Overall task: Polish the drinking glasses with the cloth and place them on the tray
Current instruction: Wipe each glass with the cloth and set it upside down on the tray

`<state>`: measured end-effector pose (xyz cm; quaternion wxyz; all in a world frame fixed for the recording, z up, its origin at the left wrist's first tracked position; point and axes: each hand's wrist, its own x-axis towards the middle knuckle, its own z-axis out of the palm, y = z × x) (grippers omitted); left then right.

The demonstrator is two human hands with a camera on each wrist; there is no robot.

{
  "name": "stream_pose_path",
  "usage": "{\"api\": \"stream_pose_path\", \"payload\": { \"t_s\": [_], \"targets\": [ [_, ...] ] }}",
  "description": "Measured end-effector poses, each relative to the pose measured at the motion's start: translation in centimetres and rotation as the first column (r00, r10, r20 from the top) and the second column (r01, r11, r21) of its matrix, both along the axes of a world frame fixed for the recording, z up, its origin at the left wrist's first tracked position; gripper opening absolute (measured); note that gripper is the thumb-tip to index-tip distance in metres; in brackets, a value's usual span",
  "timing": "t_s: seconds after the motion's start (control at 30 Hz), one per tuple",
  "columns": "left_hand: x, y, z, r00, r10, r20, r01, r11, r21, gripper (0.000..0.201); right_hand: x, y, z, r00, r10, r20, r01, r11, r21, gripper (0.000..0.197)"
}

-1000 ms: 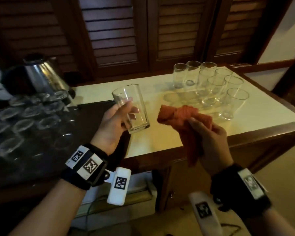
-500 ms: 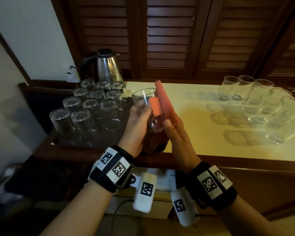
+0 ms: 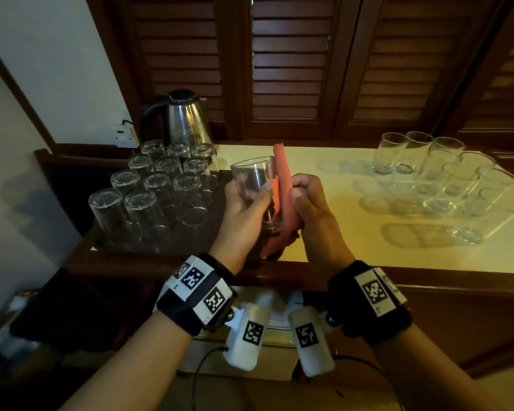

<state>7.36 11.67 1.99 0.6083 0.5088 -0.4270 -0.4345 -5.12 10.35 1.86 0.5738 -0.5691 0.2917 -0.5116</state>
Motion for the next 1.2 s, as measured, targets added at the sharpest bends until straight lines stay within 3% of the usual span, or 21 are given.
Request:
{"api": "stream_pose_path", "payload": {
  "t_s": [0.13, 0.23, 0.3, 0.4, 0.57, 0.7, 0.8, 0.87, 1.03, 1.13, 1.2],
  "targets": [
    [-0.5, 0.1, 0.3, 0.999, 0.025, 0.037, -0.026, 1.000, 0.017, 0.040, 0.2, 0.1, -0.6, 0.991, 0.048, 0.128, -0.062, 0.993, 0.104, 0.023],
    [-0.6, 0.1, 0.3, 0.995, 0.077, 0.058, -0.081, 0.995, 0.065, 0.061, 0.4, -0.2, -0.5, 0.977, 0.104, 0.187, -0.139, 0.973, 0.185, 0.032],
    [-0.4, -0.1, 0.2, 0.996, 0.091, 0.023, -0.093, 0.993, 0.079, 0.061, 0.6, -0.5, -0.6, 0.966, 0.135, 0.222, -0.180, 0.964, 0.197, 0.034],
    [-0.1, -0.3, 0.1, 0.997, 0.048, -0.056, -0.042, 0.994, 0.099, 0.049, 1.2, -0.8, -0.7, 0.943, 0.174, 0.285, -0.232, 0.955, 0.183, 0.039],
    [0.9, -0.3, 0.0, 0.987, -0.109, -0.117, 0.120, 0.989, 0.086, 0.063, 1.2, -1.5, -1.0, 0.895, 0.255, 0.367, -0.332, 0.929, 0.164, 0.048],
    [2.1, -1.2, 0.7, 0.983, -0.150, -0.101, 0.161, 0.982, 0.102, 0.054, 1.2, -2.3, -1.3, 0.916, 0.237, 0.323, -0.289, 0.950, 0.120, 0.051],
    [2.5, -2.4, 1.6, 0.986, -0.109, -0.124, 0.125, 0.984, 0.128, 0.054, 1.6, -3.1, -1.2, 0.983, 0.146, 0.107, -0.150, 0.988, 0.026, 0.055],
    [2.5, -3.1, 1.9, 0.990, -0.092, -0.103, 0.105, 0.985, 0.136, 0.046, 2.0, -3.5, -1.1, 0.989, 0.142, 0.048, -0.142, 0.990, -0.022, 0.057],
    [2.0, -3.7, 2.3, 0.995, -0.019, -0.093, 0.030, 0.992, 0.120, 0.076, 2.4, -4.0, -0.5, 0.953, 0.219, 0.211, -0.225, 0.974, 0.005, 0.054],
    [2.2, -3.3, 2.5, 0.975, -0.121, -0.187, 0.134, 0.989, 0.059, 0.060, 2.2, -4.4, 0.2, 0.889, 0.291, 0.355, -0.340, 0.937, 0.084, 0.052],
    [2.5, -3.5, 2.4, 0.964, -0.195, -0.180, 0.206, 0.978, 0.045, 0.061, 2.0, -4.7, 0.6, 0.841, 0.317, 0.438, -0.407, 0.904, 0.127, 0.050]
  ]
}}
